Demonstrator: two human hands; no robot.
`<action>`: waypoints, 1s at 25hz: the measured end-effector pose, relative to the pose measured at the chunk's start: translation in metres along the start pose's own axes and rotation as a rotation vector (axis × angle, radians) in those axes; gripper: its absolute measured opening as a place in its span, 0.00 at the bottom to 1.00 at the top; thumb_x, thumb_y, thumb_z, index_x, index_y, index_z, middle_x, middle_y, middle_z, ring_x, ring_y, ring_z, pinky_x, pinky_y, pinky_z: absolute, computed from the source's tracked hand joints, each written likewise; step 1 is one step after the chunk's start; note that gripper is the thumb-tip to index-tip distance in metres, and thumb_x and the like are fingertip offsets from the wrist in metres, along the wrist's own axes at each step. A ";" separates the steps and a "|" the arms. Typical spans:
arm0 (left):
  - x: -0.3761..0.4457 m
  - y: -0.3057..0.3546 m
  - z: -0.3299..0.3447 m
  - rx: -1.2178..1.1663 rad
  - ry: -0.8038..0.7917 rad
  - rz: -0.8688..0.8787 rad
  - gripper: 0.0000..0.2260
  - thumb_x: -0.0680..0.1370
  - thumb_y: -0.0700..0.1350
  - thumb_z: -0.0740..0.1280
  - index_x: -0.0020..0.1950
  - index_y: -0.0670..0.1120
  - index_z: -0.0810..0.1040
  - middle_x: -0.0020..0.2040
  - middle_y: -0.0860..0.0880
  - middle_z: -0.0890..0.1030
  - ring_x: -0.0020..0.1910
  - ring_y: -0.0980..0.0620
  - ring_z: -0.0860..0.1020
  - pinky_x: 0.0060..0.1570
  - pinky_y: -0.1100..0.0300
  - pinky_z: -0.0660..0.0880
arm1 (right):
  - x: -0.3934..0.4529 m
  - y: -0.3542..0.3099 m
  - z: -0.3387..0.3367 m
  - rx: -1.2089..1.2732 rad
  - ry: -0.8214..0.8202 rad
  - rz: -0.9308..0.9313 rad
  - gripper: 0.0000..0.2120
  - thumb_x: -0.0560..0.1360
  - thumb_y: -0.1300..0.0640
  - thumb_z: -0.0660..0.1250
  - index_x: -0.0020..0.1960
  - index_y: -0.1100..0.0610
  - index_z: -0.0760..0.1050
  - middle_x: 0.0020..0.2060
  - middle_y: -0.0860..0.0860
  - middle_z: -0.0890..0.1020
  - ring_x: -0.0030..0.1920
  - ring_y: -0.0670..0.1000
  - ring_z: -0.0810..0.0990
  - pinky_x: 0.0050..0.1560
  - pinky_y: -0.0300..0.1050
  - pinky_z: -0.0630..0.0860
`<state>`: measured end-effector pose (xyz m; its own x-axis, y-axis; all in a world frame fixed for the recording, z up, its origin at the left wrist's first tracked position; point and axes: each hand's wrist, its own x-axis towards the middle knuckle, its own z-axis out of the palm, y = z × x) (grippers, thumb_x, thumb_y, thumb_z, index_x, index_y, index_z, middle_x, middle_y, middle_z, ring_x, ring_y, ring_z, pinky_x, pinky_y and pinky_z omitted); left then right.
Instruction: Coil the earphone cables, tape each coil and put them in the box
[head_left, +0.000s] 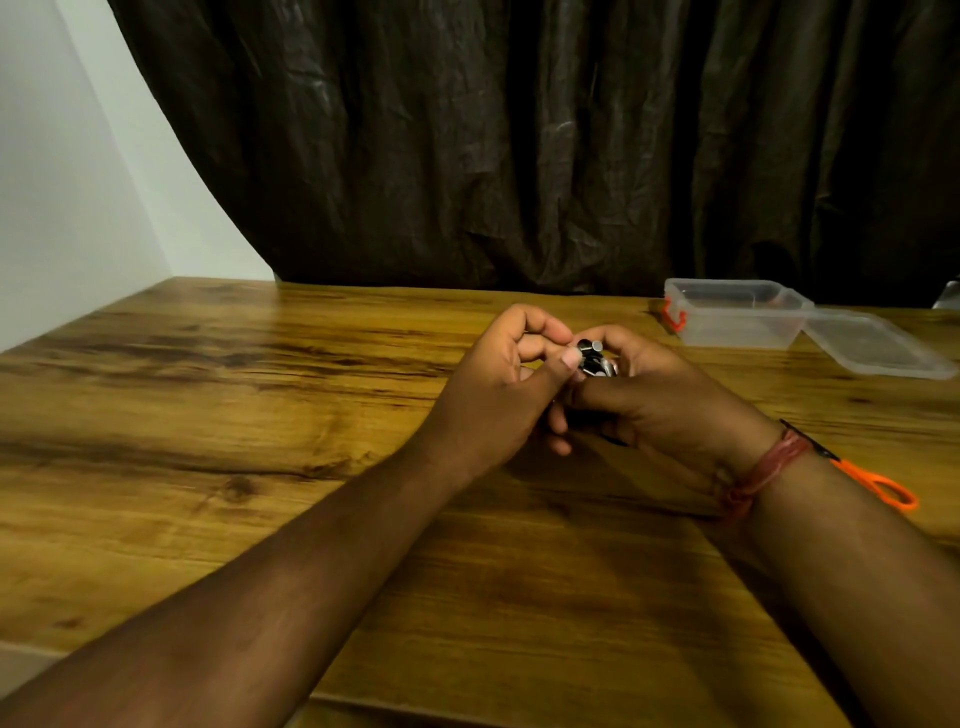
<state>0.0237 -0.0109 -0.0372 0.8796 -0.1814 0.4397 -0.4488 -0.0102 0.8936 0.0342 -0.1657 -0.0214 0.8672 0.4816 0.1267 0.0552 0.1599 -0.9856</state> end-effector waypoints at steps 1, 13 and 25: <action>-0.001 0.001 0.001 0.000 0.004 0.011 0.05 0.81 0.38 0.64 0.52 0.47 0.70 0.40 0.52 0.82 0.26 0.54 0.76 0.24 0.52 0.80 | 0.000 0.000 -0.001 0.000 -0.025 0.016 0.14 0.74 0.74 0.63 0.58 0.64 0.69 0.34 0.62 0.80 0.35 0.57 0.81 0.39 0.50 0.81; 0.001 -0.005 -0.002 0.155 0.072 0.104 0.07 0.81 0.40 0.63 0.55 0.51 0.71 0.45 0.51 0.81 0.25 0.53 0.77 0.24 0.57 0.76 | 0.005 0.015 0.011 -0.181 0.054 -0.120 0.08 0.76 0.71 0.58 0.47 0.63 0.74 0.29 0.55 0.79 0.29 0.53 0.77 0.29 0.42 0.69; 0.003 -0.003 0.000 0.148 0.147 -0.009 0.06 0.82 0.42 0.63 0.52 0.49 0.79 0.34 0.52 0.79 0.30 0.52 0.81 0.31 0.60 0.79 | 0.010 0.023 0.007 -0.020 0.077 -0.175 0.09 0.77 0.70 0.59 0.55 0.73 0.70 0.33 0.59 0.75 0.33 0.50 0.75 0.33 0.40 0.70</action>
<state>0.0274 -0.0112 -0.0386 0.8926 -0.0354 0.4495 -0.4492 -0.1574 0.8795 0.0404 -0.1509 -0.0425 0.8786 0.3805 0.2886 0.2182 0.2178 -0.9513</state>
